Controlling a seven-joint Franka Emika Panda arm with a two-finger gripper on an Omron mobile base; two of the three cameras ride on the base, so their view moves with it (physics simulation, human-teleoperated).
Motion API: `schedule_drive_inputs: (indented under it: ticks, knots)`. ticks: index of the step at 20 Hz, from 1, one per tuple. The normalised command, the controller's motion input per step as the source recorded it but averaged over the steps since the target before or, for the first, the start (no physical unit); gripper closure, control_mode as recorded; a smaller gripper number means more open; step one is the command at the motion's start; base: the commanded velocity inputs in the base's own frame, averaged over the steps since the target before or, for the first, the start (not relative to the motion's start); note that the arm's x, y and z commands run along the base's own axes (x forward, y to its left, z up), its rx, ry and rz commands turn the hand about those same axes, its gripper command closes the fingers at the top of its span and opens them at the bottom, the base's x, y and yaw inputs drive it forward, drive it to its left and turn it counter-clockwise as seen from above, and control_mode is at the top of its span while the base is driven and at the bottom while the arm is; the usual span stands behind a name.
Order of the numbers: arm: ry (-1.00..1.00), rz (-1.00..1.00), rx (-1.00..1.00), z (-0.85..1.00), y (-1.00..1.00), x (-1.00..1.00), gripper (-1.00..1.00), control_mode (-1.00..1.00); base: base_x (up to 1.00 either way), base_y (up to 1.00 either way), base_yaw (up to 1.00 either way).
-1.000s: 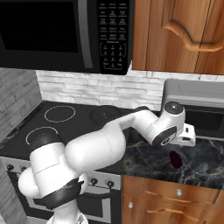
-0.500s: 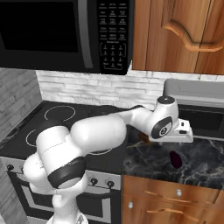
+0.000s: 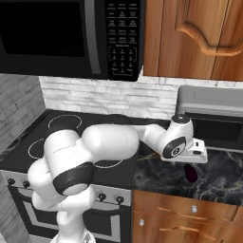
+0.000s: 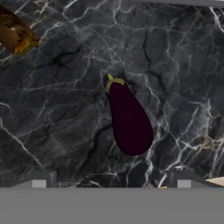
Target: Put the sweet potato and eggplant in the pan. Then turn on the rear right burner and set the heat to medium.
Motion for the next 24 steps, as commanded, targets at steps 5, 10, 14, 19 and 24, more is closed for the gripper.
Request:
schedule_drive_inputs:
  ticks: [5,10,14,19,24]
  knots:
    - [-0.01,0.0,0.06,-0.12,-0.13,0.0,-1.0,-1.0,0.0,0.0,0.0]
    - [0.0,0.0,0.0,0.0,-0.23,0.0,-1.0,-1.0,0.0,0.0,0.0]
    - [0.0,0.0,0.0,0.0,-0.21,0.06,-1.0,-1.0,0.0,0.0,0.0]
    - [0.0,0.03,0.0,-0.11,0.0,0.25,-1.0,-1.0,0.0,0.0,0.0]
    - [0.0,0.05,0.0,-0.11,0.0,0.22,-1.0,-1.0,0.0,0.0,0.0]
